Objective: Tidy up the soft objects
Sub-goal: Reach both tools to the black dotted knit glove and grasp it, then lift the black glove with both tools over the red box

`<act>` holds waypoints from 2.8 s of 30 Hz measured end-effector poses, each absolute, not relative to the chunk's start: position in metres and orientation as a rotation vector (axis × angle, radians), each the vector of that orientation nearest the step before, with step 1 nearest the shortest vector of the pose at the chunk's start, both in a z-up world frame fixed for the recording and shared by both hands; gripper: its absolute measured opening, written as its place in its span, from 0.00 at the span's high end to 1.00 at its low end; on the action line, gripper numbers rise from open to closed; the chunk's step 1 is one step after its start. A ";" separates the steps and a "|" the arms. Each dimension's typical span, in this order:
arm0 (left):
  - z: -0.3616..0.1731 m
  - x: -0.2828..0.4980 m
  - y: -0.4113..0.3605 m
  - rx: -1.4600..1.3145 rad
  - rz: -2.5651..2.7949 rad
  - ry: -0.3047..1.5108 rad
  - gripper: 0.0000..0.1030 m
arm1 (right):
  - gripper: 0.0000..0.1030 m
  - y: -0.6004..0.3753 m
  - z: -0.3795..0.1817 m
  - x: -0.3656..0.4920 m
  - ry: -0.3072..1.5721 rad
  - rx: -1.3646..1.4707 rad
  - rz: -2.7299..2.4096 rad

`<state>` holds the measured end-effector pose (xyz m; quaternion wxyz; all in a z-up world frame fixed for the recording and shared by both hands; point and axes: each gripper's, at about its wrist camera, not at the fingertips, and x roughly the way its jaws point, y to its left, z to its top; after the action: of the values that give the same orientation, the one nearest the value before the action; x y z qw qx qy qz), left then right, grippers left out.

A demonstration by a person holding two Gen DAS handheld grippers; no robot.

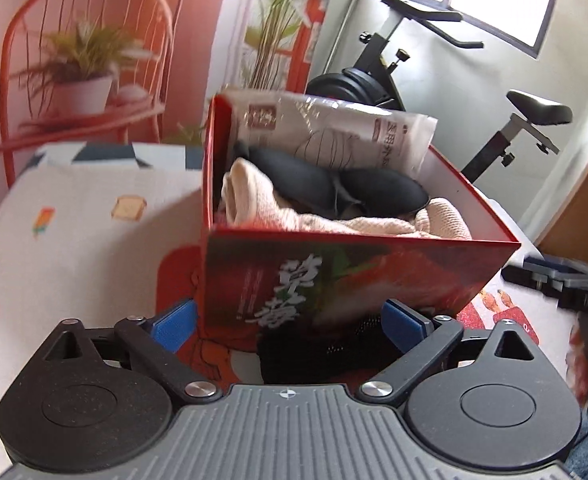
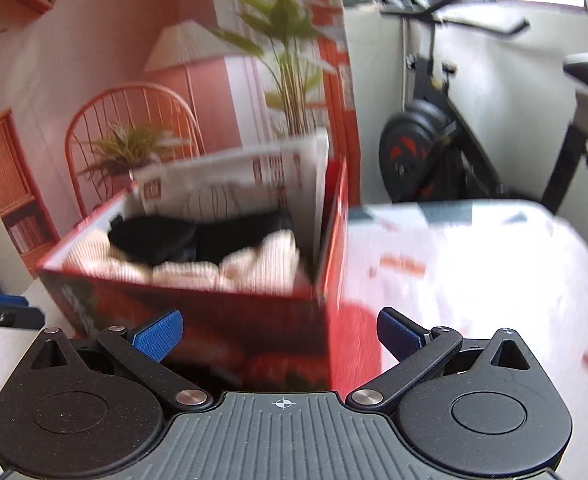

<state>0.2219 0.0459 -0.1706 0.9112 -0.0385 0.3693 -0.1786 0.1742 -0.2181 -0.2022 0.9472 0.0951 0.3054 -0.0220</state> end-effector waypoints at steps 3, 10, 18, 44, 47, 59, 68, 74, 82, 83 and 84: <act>-0.184 0.228 0.049 -0.127 -0.353 0.782 0.12 | 0.01 -0.213 -0.221 0.173 0.659 0.212 -0.050; -0.222 0.241 0.047 -0.144 -0.309 0.869 0.28 | 0.02 -0.202 -0.255 0.178 0.717 0.249 -0.039; -0.241 0.253 0.037 -0.158 -0.369 0.913 0.56 | 0.11 -0.191 -0.278 0.187 0.760 0.267 -0.029; -0.251 0.218 -0.008 -0.108 -0.432 0.901 0.67 | 0.90 -0.185 -0.286 0.167 0.786 0.239 0.051; -0.251 0.211 -0.006 -0.112 -0.432 0.899 0.70 | 0.91 -0.184 -0.286 0.159 0.785 0.262 0.059; -0.252 0.179 -0.001 -0.125 -0.427 0.885 0.72 | 0.90 -0.181 -0.278 0.128 0.774 0.278 0.057; -0.252 0.172 0.006 -0.126 -0.418 0.878 0.72 | 0.75 -0.184 -0.266 0.116 0.726 0.264 0.005; -0.253 0.172 0.005 -0.118 -0.417 0.872 0.72 | 0.45 -0.188 -0.257 0.124 0.683 0.263 -0.022; -0.253 0.172 0.005 -0.112 -0.421 0.865 0.72 | 0.53 -0.179 -0.273 0.151 0.762 0.280 0.016; -0.254 0.172 0.006 -0.112 -0.422 0.864 0.72 | 0.54 -0.178 -0.275 0.151 0.766 0.289 0.019; -0.254 0.172 0.006 -0.114 -0.423 0.864 0.72 | 0.59 -0.178 -0.276 0.149 0.759 0.290 0.022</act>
<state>0.1725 0.0057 -0.2536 0.8850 -0.0546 0.4152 -0.2033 0.1488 -0.1778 -0.2758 0.9185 0.1412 0.3693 0.0109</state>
